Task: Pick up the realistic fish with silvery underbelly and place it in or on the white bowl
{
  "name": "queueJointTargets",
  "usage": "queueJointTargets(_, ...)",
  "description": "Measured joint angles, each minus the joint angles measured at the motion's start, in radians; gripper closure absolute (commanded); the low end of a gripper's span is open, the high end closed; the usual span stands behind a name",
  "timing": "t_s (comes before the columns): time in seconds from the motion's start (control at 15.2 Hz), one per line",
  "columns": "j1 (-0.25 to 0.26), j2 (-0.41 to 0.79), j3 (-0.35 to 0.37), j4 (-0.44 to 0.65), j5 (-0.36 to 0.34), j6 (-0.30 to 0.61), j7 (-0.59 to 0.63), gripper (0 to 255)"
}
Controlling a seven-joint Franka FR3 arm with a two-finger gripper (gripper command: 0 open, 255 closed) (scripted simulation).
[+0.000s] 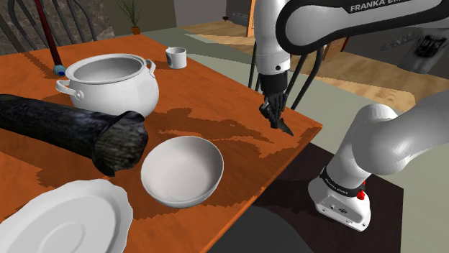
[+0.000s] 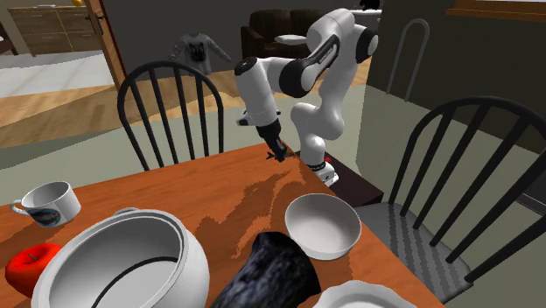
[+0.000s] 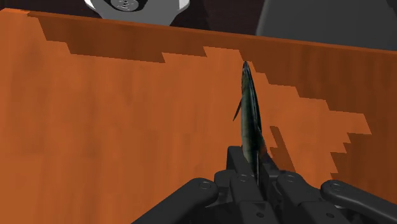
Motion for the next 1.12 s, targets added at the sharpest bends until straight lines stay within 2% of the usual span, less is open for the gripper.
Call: queueJointTargets(1.12, -0.002, -0.010, -0.018, 0.219, -0.011, -0.228, 0.028, 255)
